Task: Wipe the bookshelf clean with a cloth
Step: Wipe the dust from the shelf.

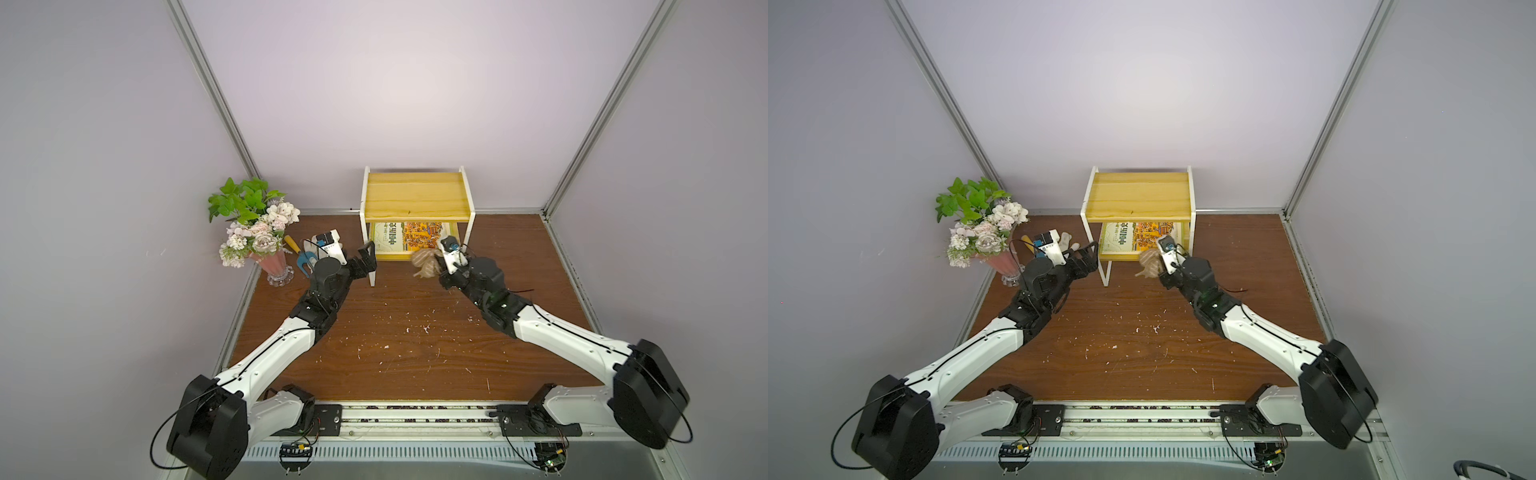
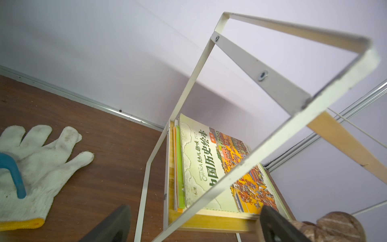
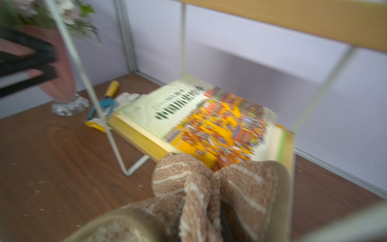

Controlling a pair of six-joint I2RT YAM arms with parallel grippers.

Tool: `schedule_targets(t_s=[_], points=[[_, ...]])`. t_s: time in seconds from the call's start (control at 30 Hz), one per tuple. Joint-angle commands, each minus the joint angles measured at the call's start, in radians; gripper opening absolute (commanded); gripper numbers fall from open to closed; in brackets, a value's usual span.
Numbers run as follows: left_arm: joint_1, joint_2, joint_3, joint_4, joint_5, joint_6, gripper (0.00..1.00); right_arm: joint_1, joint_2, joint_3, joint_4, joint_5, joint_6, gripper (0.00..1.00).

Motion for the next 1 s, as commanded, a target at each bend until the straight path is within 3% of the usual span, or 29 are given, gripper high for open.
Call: schedule_targets(t_s=[0.0,0.07,0.2,0.27,0.37,0.5,0.57,0.67,0.73,0.87,0.97], points=[[0.012,0.026,0.034,0.040,-0.018,0.037,0.99,0.046,0.082,0.105,0.126,-0.180,0.084,0.00],[0.012,0.041,0.039,0.052,0.014,0.036,0.99,0.045,0.090,0.122,0.120,-0.131,0.092,0.00],[0.012,0.045,0.011,0.111,0.068,0.024,0.99,-0.024,-0.024,0.022,-0.083,0.265,-0.034,0.00],[0.012,0.047,0.002,0.118,0.054,0.029,1.00,-0.100,-0.148,-0.066,-0.173,0.327,-0.053,0.00],[0.013,0.054,0.015,0.098,0.036,0.047,1.00,-0.184,-0.313,-0.138,-0.271,0.276,-0.062,0.00],[0.016,0.057,0.023,0.088,0.014,0.056,0.99,-0.196,-0.368,-0.045,-0.236,-0.005,-0.048,0.00],[0.016,0.057,0.027,0.088,0.015,0.063,0.99,-0.207,-0.352,0.045,-0.177,0.010,-0.051,0.00],[0.016,0.051,0.032,0.077,0.016,0.076,1.00,-0.228,-0.313,0.095,-0.093,0.128,-0.060,0.00],[0.016,0.049,0.025,0.073,0.012,0.087,1.00,-0.236,-0.319,0.002,-0.061,0.135,-0.029,0.00],[0.016,0.056,0.012,0.070,0.012,0.113,0.99,-0.262,-0.315,-0.272,-0.010,0.014,0.090,0.00],[0.016,0.069,0.030,0.052,-0.010,0.109,0.98,-0.285,-0.274,-0.180,-0.138,0.036,0.093,0.00]])
